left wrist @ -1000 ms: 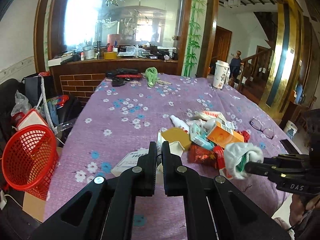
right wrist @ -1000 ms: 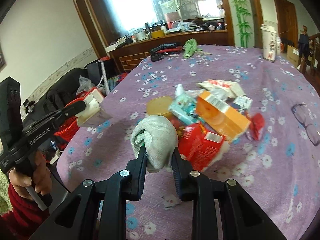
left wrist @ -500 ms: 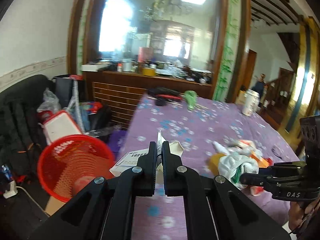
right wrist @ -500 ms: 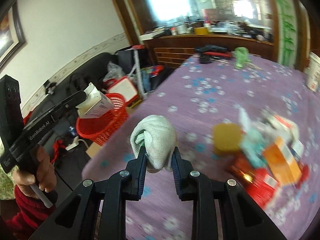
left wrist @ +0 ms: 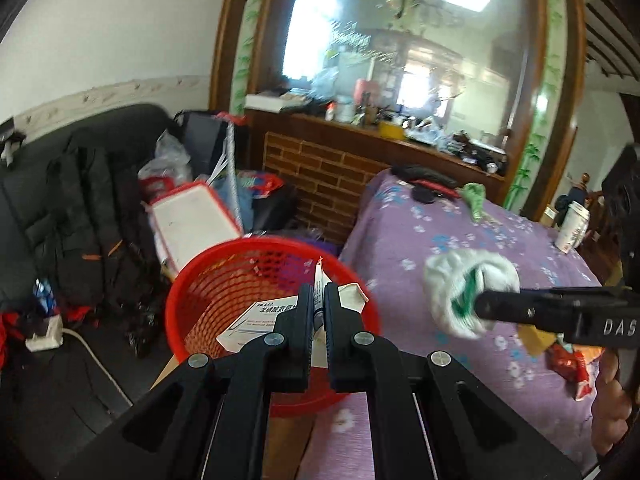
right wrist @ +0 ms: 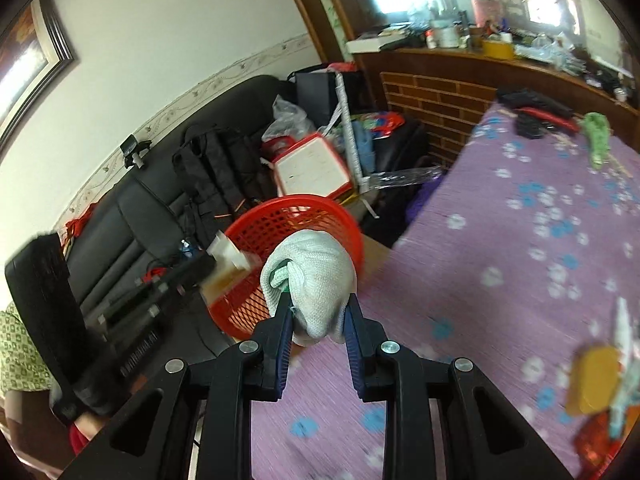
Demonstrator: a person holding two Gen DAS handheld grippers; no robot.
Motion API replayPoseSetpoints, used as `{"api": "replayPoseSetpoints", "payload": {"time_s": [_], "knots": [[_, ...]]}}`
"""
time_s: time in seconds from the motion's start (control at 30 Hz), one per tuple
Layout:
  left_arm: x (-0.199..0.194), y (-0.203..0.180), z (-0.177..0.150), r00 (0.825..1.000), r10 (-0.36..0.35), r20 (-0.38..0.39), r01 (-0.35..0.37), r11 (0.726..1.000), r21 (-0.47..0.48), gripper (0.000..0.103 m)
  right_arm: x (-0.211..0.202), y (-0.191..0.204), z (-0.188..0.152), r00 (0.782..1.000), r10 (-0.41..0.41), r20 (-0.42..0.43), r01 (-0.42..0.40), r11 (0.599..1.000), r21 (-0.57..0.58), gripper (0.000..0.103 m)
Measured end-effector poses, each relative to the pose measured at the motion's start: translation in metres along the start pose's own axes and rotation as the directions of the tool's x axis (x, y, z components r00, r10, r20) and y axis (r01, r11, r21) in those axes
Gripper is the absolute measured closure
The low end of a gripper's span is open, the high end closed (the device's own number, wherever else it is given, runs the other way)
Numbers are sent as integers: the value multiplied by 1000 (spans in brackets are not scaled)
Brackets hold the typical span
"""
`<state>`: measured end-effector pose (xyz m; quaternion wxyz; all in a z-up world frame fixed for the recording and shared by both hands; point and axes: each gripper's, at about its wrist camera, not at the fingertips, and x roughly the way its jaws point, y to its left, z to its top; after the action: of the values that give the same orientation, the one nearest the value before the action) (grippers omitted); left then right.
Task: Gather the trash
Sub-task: 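Carry both items over the red basket and open both tools, then move both open tools back to the trash pile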
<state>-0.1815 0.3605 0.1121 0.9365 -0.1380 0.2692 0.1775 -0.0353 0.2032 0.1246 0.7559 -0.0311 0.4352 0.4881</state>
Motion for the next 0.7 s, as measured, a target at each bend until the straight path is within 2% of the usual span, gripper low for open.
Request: {"api": "replayPoseSetpoints", "payload": {"time_s": [0.13, 0.17, 0.2, 0.23, 0.27, 0.33, 0.5, 0.57, 0.7], "knots": [[12, 18, -5, 1000, 12, -21, -12, 999, -31, 97, 33, 11, 15, 1000, 9, -17, -9, 1000, 4, 72], [13, 20, -5, 1000, 20, -20, -21, 999, -33, 95, 38, 13, 18, 1000, 11, -13, -11, 1000, 4, 68], [14, 23, -6, 999, 32, -17, -33, 999, -34, 92, 41, 15, 20, 1000, 15, -13, -15, 1000, 2, 59], [15, 26, -5, 999, 37, -17, -37, 999, -36, 81, 42, 15, 22, 1000, 12, -5, -12, 1000, 1, 56], [15, 28, -5, 999, 37, -17, -38, 998, -40, 64, 40, 15, 23, 1000, 4, 6, -4, 1000, 2, 56], [9, 29, -5, 999, 41, 6, -40, 998, -50, 55, 29, 12, 20, 1000, 7, 25, -7, 1000, -2, 56], [-7, 13, -10, 1000, -4, 26, 5, 999, -35, 52, -9, -5, 1, 998, -26, 65, 25, 1000, 14, 49], [-13, -4, -16, 999, -29, 34, 29, 999, -15, 40, -28, -16, -15, 995, -55, 77, 53, 998, 31, 48], [-22, -54, -32, 996, -83, 43, 80, 995, 63, 34, -70, -41, -53, 987, -114, 111, 109, 993, 55, 48]]}}
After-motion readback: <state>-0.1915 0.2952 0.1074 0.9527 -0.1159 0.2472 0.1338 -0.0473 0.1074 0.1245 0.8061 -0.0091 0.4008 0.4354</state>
